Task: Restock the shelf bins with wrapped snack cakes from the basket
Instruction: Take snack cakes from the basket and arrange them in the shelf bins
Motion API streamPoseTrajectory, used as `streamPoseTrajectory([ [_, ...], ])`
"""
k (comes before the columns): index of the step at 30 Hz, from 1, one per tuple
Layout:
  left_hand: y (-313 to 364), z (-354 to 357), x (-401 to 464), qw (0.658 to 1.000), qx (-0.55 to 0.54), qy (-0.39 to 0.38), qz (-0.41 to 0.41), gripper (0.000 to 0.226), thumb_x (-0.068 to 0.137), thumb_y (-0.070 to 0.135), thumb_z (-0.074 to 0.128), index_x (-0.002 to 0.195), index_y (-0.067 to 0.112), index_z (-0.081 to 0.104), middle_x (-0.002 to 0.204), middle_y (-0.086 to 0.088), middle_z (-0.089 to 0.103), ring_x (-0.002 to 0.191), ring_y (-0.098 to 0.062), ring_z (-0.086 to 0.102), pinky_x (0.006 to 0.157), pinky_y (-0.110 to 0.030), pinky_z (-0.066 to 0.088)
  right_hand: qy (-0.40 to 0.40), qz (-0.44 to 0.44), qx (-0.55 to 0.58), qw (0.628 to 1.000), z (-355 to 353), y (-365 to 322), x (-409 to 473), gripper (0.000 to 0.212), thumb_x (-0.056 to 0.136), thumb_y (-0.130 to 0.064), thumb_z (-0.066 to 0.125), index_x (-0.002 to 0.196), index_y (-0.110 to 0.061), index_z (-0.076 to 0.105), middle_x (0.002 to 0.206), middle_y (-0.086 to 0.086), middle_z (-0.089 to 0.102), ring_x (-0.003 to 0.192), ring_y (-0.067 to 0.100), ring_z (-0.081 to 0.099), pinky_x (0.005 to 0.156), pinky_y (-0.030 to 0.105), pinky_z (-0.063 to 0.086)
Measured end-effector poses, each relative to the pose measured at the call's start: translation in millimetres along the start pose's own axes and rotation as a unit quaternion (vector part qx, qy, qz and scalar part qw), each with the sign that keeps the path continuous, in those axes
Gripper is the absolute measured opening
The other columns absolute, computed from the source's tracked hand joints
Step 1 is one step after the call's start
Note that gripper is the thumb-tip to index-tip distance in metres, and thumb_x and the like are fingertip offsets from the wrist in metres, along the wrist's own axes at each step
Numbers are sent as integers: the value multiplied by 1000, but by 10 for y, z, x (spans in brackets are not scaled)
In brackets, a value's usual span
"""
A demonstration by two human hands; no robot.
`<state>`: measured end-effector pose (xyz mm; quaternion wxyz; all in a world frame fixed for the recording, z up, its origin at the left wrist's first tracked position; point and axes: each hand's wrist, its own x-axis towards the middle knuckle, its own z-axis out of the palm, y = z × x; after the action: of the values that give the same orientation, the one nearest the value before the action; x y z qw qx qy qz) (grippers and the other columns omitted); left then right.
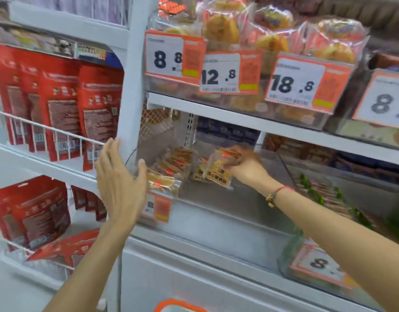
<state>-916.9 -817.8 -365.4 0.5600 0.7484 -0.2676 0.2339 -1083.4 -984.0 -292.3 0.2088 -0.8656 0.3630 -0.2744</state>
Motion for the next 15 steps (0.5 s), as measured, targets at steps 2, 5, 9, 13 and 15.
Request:
streamPoseTrajectory([
  [2,-88,68,31,1000,-8,3,-4,65,94,27,54,149,11,25,154,-9,26,140,-25,24,114,-32,16,-18,10,-63,998,170,86,205,40,91,-21,64,128,-15,52,125,5,59,100,18,57,68,18,40],
  [5,-141,147,13,999,-30,17,-6,64,95,30,52,150,13,24,155,-4,25,141,-21,23,110,-21,8,-34,13,-109,993,422,192,394,36,90,-19,63,125,-19,55,119,3,62,88,14,59,60,16,40],
  [9,-143,189,3,998,-56,30,-12,64,94,32,55,149,13,27,152,-3,29,138,-18,29,110,-29,23,-25,15,-151,988,723,321,522,41,82,-17,66,121,-27,60,118,-1,65,103,23,62,82,32,53],
  [13,-139,192,2,998,-54,40,-14,68,92,34,59,149,14,28,150,-2,32,136,-16,31,108,-26,24,13,-30,-243,969,779,366,573,39,79,-20,71,117,-23,63,114,2,65,108,26,56,84,37,49],
  [15,-143,190,2,998,-54,40,-13,69,91,35,60,148,14,29,150,-2,32,135,-16,31,109,-28,26,-2,-32,-242,970,773,377,608,32,81,-21,69,113,-22,63,111,2,66,103,26,59,82,37,51],
])
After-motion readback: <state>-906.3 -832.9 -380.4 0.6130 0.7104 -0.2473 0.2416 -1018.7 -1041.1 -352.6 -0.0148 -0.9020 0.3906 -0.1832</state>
